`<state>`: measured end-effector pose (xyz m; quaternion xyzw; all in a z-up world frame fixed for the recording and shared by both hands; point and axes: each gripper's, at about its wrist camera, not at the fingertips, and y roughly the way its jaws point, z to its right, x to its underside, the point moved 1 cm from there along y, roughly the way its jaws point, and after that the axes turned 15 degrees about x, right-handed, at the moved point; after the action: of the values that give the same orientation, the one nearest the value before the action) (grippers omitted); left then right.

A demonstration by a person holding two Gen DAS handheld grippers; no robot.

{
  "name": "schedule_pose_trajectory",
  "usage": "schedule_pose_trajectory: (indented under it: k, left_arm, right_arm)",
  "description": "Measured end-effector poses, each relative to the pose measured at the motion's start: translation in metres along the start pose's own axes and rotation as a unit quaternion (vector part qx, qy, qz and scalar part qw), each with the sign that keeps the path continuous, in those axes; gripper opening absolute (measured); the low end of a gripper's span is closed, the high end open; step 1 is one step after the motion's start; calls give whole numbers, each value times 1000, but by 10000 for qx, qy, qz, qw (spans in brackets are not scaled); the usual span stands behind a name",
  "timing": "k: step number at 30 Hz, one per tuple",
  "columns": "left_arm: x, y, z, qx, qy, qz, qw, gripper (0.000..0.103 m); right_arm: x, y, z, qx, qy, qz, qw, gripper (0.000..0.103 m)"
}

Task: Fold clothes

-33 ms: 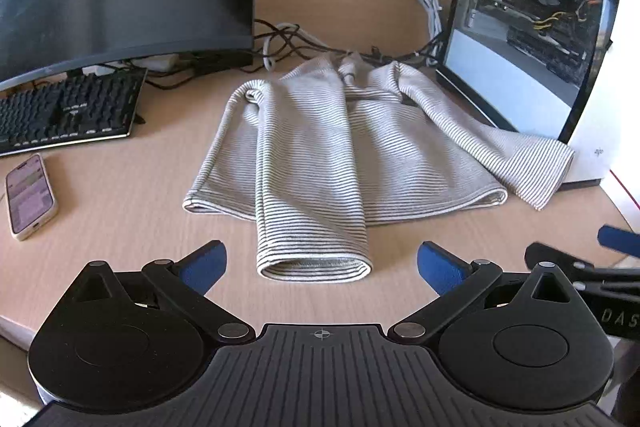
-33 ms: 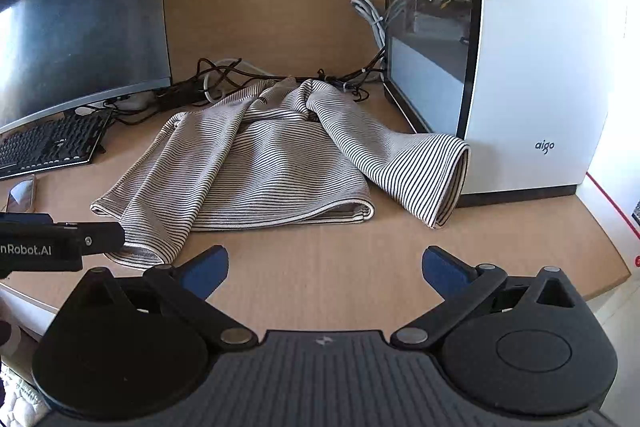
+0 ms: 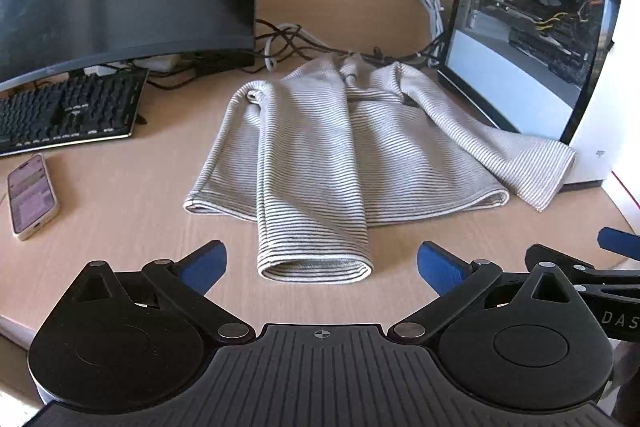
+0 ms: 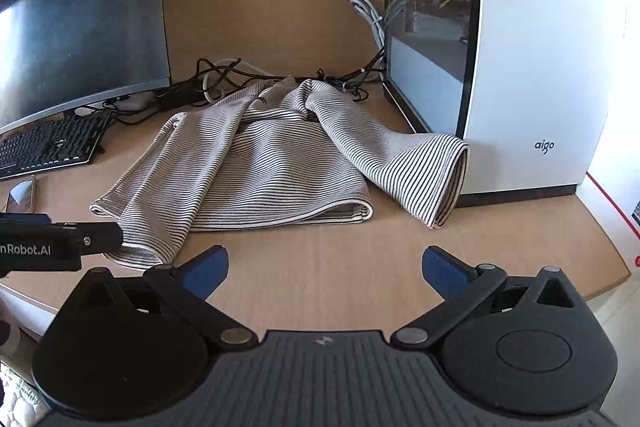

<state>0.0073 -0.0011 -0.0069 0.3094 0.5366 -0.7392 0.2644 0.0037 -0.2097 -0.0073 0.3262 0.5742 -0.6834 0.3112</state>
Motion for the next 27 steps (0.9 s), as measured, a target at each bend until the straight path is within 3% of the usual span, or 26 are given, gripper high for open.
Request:
schedule_pose_trajectory:
  k: [27]
  left_arm:
    - [7,7,4,-61,-11,-255,9997,103]
  right_arm:
    - [-3,10,-4,-204,-41,-243,9995,103]
